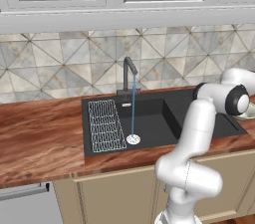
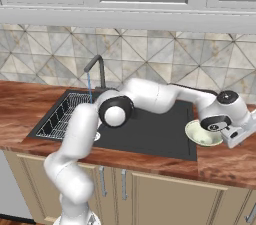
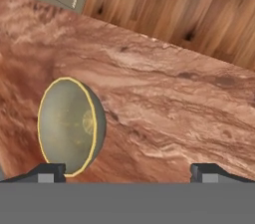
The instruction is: Rinse each bowl for a few seconds and place them down in the sink or on the counter.
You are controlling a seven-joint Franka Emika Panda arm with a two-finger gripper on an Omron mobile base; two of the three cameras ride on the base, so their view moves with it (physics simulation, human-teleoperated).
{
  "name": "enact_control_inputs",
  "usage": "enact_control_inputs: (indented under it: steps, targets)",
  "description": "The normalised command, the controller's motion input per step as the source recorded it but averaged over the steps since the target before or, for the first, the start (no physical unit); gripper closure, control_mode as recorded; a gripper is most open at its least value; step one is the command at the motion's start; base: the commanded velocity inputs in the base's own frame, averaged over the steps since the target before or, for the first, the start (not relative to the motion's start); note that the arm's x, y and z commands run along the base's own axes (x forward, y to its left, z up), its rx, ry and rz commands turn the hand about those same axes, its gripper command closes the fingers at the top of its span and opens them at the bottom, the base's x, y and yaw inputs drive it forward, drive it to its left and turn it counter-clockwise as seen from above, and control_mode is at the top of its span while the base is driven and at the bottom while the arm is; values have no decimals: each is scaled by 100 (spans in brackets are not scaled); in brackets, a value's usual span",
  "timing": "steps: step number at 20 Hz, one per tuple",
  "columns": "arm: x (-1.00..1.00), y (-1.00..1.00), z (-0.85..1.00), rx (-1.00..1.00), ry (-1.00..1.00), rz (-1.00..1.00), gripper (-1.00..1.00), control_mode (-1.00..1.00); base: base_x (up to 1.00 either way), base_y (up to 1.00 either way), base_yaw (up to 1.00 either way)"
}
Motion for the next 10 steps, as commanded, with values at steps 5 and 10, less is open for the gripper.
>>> enact_control_inputs:
  steps: [5, 10]
  targets:
    - [12, -11, -10, 0, 3, 0, -100, -100, 0, 0, 0]
    - [10, -18, -12, 0, 2, 2, -100, -100, 0, 0, 0]
